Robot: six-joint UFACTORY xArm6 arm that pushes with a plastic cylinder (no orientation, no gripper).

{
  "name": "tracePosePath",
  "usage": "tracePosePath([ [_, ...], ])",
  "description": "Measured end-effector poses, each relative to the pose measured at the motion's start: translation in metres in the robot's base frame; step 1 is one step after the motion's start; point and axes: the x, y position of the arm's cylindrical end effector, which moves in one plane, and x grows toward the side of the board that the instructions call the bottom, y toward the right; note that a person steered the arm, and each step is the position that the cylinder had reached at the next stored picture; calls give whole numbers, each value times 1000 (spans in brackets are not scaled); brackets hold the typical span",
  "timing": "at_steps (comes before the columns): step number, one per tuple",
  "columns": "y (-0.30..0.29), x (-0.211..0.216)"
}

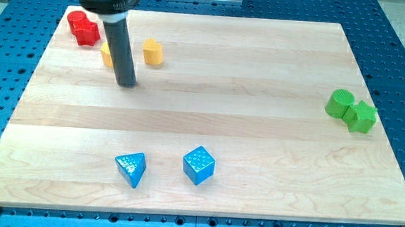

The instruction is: Move the yellow heart close to the yellow hexagon

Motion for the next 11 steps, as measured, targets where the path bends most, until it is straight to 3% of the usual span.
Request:
tracePosePath([
  [2,-47,-72],
  [3,-47,-59],
  [4,-10,-15],
  [5,49,-11],
  [7,30,-82],
  [9,53,-107],
  [11,-27,-103],
])
